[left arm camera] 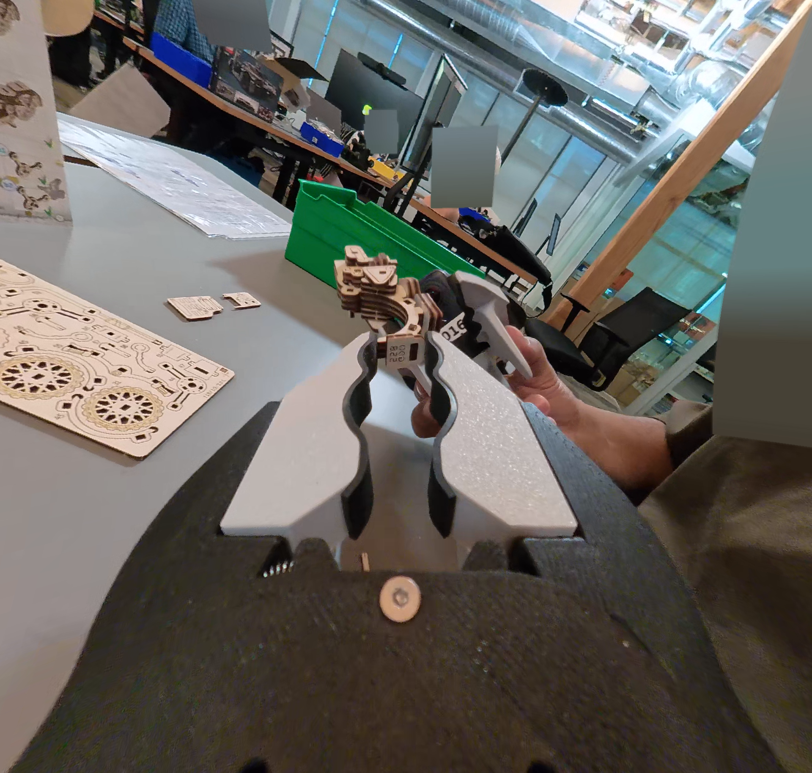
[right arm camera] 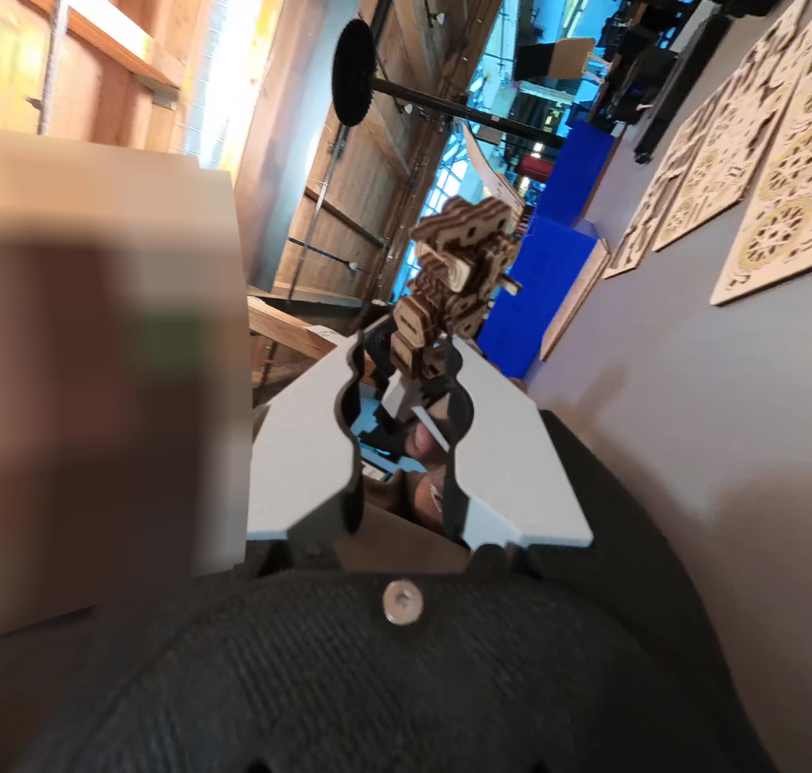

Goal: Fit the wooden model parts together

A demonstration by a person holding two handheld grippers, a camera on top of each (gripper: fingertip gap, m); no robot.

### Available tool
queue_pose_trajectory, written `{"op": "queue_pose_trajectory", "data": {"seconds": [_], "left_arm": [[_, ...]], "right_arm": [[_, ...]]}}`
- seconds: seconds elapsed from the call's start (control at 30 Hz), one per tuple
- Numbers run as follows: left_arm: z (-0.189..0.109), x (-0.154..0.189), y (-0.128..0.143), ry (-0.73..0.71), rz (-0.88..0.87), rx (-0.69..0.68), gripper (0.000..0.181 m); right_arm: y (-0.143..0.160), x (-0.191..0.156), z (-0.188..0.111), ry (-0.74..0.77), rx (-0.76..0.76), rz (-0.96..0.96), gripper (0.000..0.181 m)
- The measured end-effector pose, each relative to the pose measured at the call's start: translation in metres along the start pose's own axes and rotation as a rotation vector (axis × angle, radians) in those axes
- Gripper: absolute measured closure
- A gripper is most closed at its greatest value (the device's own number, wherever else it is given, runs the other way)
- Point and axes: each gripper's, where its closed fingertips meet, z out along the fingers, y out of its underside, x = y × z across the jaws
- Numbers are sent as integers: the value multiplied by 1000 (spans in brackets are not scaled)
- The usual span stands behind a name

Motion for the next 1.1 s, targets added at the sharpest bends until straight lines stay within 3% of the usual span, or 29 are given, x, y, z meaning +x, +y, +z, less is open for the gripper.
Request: {"op": "queue_pose_trajectory", "data": {"seconds": [0.2,0.43,0.53,0.63,0.8,1.1], "left_arm": [[-2,-9,-4,-81,182,2,163],[3,5,9,-174,665,-50,163],[4,7,11,-219,760,-42,163],[5,5,12,-202,674,-50,162],[6,4,16,-136,497,-80,142],[9,4,28,27,52,-147,140]], "right_arm": [[10,22,-2,159,-64,-39,149],[5,26,-8,154,-21,56,160],[3,25,-10,147,-17,57,161],[3,25,-11,164,-29,31,162],[3,29,-13,237,-101,-103,162],[7,18,-13,266,-250,-372,163]]}}
